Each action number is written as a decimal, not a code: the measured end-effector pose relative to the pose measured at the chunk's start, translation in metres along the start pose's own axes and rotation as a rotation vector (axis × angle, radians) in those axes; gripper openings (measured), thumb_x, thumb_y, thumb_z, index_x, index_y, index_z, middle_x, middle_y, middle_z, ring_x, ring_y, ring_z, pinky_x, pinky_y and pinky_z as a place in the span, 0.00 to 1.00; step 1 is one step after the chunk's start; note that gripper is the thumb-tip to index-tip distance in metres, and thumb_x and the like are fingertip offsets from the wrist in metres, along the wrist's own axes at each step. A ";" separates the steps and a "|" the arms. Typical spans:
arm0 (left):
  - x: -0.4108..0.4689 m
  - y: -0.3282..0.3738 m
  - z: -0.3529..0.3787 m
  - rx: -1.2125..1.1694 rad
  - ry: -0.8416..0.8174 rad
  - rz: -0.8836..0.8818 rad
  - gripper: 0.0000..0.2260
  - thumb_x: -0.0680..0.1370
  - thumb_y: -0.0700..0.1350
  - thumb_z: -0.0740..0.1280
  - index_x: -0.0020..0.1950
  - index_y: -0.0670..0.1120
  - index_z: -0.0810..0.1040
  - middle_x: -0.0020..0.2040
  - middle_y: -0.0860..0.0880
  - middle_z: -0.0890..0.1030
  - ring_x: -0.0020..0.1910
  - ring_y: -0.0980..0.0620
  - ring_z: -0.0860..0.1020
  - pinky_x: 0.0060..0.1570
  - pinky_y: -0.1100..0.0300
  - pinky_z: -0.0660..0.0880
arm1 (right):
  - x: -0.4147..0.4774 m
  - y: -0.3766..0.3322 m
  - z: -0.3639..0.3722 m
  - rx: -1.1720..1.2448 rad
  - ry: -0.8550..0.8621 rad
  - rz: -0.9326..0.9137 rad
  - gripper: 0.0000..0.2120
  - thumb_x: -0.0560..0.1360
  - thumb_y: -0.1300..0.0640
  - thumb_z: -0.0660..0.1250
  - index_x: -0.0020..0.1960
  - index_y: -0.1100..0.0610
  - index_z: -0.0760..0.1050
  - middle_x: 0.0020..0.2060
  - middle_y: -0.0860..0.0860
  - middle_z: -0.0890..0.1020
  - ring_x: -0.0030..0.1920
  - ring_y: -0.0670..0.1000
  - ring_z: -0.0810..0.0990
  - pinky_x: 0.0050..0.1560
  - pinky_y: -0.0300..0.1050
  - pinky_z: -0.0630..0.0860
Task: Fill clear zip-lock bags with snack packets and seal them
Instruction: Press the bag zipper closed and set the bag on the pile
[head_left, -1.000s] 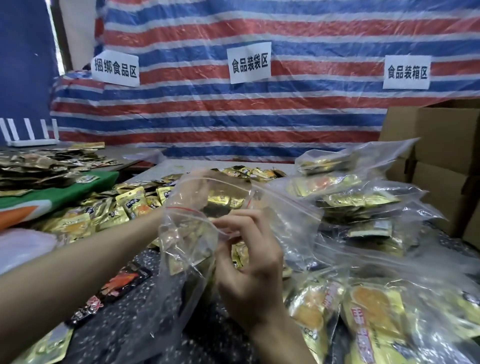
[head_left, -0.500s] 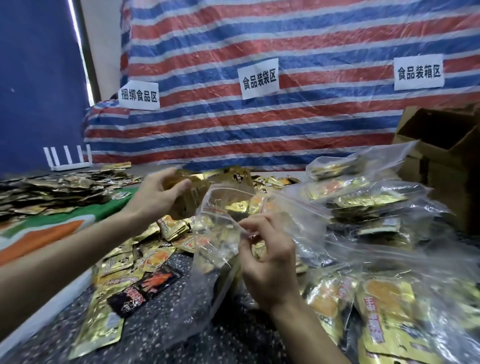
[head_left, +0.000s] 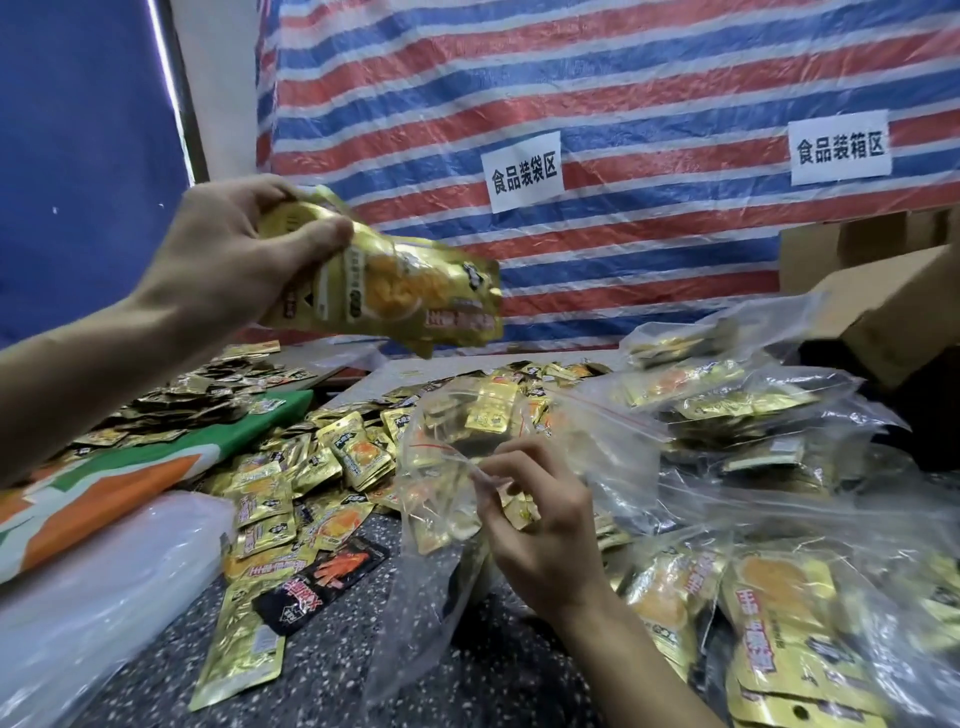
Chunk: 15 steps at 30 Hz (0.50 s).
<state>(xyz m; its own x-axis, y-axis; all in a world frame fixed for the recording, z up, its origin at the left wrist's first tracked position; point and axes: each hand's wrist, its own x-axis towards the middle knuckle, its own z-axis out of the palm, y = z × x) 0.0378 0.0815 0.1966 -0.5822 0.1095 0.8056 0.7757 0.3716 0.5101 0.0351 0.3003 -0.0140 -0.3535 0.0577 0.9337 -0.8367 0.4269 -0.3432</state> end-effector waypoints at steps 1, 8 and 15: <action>-0.002 0.007 0.004 0.033 -0.045 0.017 0.11 0.69 0.54 0.74 0.49 0.54 0.81 0.42 0.58 0.85 0.39 0.57 0.85 0.32 0.66 0.80 | 0.000 -0.001 0.000 0.006 -0.001 -0.015 0.03 0.74 0.60 0.70 0.44 0.59 0.80 0.43 0.50 0.77 0.44 0.43 0.77 0.44 0.33 0.74; -0.007 0.038 0.022 0.382 -0.373 0.147 0.13 0.71 0.47 0.74 0.50 0.41 0.82 0.44 0.46 0.83 0.41 0.53 0.83 0.41 0.54 0.83 | 0.001 -0.004 -0.001 0.008 0.080 -0.039 0.02 0.72 0.65 0.73 0.44 0.62 0.81 0.42 0.51 0.79 0.43 0.45 0.78 0.46 0.31 0.73; -0.011 0.048 0.037 0.347 -0.575 0.128 0.19 0.66 0.59 0.70 0.47 0.46 0.84 0.40 0.54 0.83 0.40 0.57 0.82 0.37 0.64 0.81 | 0.001 -0.007 -0.002 -0.032 0.041 -0.042 0.06 0.69 0.67 0.75 0.44 0.63 0.81 0.43 0.53 0.79 0.45 0.42 0.76 0.48 0.28 0.71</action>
<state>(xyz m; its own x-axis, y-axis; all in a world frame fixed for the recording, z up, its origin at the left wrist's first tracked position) 0.0724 0.1326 0.2014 -0.6022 0.6093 0.5159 0.7801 0.5866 0.2178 0.0414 0.2987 -0.0106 -0.3004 0.0757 0.9508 -0.8365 0.4580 -0.3008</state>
